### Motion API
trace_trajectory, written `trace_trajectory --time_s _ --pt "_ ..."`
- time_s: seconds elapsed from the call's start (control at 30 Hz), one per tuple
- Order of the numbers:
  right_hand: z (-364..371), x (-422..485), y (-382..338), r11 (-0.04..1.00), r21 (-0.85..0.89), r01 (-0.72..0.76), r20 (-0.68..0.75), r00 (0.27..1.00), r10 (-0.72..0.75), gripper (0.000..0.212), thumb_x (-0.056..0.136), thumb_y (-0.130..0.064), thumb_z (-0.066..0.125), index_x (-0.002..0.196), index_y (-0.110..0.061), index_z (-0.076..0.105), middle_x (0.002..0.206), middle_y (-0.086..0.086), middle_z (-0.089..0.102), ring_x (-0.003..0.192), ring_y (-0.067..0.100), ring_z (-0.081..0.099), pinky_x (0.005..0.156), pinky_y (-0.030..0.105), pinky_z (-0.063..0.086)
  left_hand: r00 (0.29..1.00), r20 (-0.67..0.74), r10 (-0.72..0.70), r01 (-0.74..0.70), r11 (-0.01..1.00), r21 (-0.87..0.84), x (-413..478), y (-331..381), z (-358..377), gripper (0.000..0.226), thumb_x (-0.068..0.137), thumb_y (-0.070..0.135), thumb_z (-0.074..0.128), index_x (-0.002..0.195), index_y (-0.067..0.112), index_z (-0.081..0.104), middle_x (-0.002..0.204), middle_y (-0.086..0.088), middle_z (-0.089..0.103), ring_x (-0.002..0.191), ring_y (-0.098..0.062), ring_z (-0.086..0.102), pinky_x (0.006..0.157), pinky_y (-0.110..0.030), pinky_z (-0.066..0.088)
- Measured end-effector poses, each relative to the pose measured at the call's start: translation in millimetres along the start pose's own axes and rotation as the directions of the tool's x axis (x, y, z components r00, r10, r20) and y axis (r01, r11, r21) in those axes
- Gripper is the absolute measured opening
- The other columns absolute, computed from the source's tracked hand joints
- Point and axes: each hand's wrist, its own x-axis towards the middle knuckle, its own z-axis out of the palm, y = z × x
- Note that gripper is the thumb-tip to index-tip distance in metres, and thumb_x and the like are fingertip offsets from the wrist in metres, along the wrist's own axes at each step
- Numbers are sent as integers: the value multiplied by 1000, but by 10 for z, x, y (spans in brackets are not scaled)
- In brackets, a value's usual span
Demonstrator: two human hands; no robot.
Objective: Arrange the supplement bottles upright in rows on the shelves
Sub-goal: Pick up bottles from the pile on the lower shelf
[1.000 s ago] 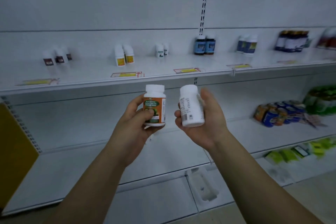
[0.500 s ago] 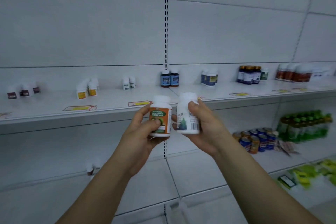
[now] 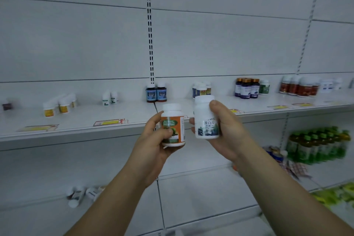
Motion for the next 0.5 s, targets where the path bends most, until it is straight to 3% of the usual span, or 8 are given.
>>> trace_trajectory --time_s 0.1,0.2,0.33,0.4,0.5 --pt "-193 171 61 999 -19 -51 -99 994 49 30 92 -32 48 115 -14 57 88 11 72 79 25 70 62 36 56 1000 -2 -15 15 999 40 231 -45 50 47 86 -7 45 117 25 56 106 -12 67 94 -29 64 73 -43 56" --pt "-371 326 78 997 -37 -62 -191 980 54 32 96 -32 41 118 -14 56 90 12 71 77 24 69 64 37 55 999 24 -45 43 997 66 543 -135 119 47 85 -8 46 117 25 55 103 -11 68 94 -30 65 73 -43 57" --pt "-694 534 -30 992 -125 -22 -329 944 -21 28 95 -32 43 110 -15 60 82 11 71 71 21 68 62 36 55 992 103 -76 68 995 73 1023 -333 338 48 86 -7 47 120 27 52 89 -6 72 94 -29 65 74 -42 57" --pt "-882 620 -138 987 -163 -5 -411 909 -63 25 95 -33 46 107 -17 60 79 8 72 70 19 70 59 34 55 985 145 -97 86 993 81 1228 -443 496 51 86 -6 47 125 26 49 95 -7 72 96 -28 65 76 -42 57" --pt "-1153 676 -331 978 -207 -2 -484 869 -100 20 94 -37 51 104 -22 59 87 9 74 78 23 72 71 42 58 972 197 -126 108 989 102 1459 -620 768 51 86 -5 48 126 27 48 103 -8 69 97 -27 66 74 -40 58"
